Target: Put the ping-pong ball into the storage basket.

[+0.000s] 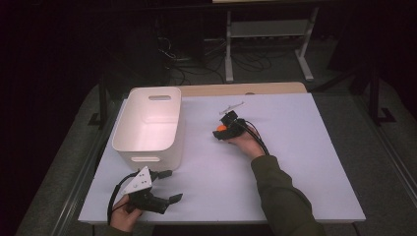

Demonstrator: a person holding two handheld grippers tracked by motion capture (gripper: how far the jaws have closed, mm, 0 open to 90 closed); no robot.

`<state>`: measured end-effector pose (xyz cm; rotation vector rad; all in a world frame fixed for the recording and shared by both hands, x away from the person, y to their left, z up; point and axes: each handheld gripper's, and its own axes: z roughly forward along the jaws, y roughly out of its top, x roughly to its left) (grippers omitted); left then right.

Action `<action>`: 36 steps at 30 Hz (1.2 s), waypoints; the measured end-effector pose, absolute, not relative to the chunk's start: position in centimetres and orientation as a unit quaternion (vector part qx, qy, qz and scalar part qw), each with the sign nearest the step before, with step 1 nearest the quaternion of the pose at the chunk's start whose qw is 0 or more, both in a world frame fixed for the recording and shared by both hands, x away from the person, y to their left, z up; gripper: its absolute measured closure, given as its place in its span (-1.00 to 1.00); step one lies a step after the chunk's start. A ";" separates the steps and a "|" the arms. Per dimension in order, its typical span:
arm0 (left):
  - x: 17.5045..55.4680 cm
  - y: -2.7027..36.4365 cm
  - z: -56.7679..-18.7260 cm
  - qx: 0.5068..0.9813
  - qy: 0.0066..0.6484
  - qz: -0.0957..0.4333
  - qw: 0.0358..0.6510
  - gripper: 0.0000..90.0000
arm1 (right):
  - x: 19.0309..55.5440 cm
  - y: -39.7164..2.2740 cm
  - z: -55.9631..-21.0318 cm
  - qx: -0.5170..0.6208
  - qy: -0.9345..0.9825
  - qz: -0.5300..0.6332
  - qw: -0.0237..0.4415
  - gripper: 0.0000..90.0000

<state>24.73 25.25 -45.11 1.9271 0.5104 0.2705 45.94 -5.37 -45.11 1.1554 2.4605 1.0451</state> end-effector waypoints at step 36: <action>24.7 25.2 -45.1 0.809 0.214 0.114 0.535 -0.69 | 45.9 -5.7 -44.7 0.397 0.837 0.365 0.096 0.10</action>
